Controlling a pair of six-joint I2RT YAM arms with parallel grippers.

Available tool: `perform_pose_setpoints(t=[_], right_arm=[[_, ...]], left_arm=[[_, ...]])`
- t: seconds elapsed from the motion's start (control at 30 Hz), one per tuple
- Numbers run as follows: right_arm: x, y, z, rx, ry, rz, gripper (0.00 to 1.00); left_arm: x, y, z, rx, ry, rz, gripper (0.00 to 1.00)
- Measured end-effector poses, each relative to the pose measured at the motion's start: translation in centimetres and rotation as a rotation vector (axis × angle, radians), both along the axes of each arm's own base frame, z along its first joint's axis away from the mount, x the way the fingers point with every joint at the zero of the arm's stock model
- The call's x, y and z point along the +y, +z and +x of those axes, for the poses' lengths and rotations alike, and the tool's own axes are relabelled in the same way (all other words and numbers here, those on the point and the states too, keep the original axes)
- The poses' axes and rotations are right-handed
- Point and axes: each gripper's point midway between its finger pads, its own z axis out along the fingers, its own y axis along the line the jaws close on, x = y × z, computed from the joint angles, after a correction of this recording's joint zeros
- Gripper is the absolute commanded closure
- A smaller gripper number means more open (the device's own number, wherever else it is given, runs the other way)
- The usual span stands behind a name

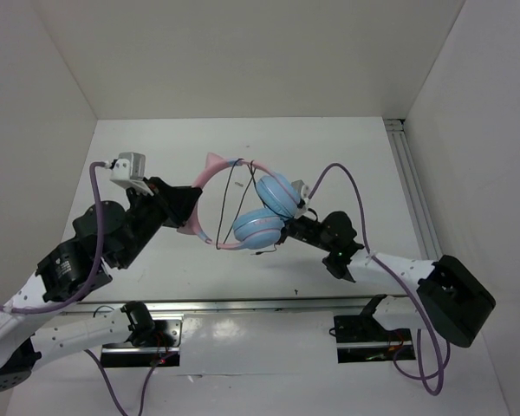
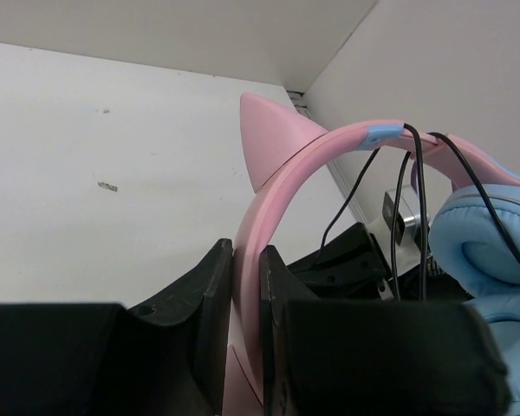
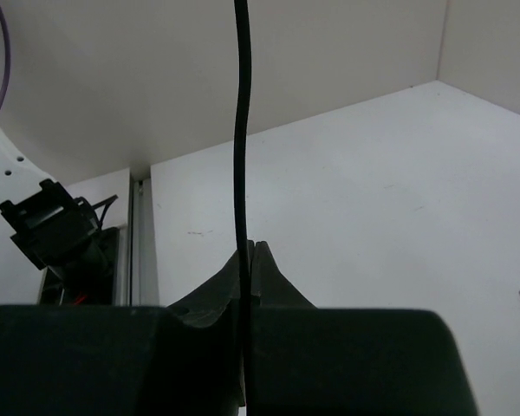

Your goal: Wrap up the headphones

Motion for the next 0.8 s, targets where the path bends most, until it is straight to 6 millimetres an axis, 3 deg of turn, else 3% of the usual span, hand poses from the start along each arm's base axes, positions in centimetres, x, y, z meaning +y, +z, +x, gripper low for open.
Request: perform_pose_setpoints(t=[0.6,0.8], right_arm=[[2.7,0.2,-3.0,0.005,0.095,0.08,1.0],[3.3,-0.3,-3.4,0.028,0.113,0.088,0.89]], left_arm=[[3.5,-1.1,1.9,0.01,0.249,-0.017,1.0],[4.0,-1.5,2.9,0.011,0.336,-0.094,1.0]])
